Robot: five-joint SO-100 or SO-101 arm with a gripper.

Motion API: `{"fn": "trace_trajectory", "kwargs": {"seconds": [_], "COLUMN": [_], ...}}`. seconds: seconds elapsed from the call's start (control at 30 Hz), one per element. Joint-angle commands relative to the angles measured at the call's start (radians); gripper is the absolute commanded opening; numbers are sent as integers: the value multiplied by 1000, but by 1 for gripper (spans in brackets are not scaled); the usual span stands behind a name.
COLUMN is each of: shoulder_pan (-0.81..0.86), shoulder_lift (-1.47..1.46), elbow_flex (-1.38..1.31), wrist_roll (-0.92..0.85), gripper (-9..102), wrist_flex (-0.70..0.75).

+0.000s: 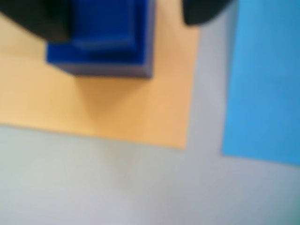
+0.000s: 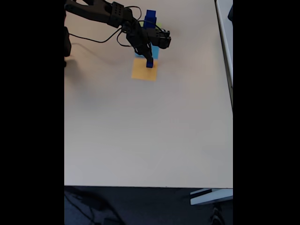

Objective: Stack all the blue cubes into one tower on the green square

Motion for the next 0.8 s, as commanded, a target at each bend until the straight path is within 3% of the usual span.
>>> {"fn": "trace_trajectory", "kwargs": {"seconds": [0.0, 0.5, 0.77], "shoulder_pan": [6, 8, 0], "shoulder_lift": [9, 8, 11], "elbow_flex": [-15, -15, -57], "wrist_roll": [-8, 3, -2], "gripper": [10, 0, 0], "wrist_flex": [-17, -12, 32]}}
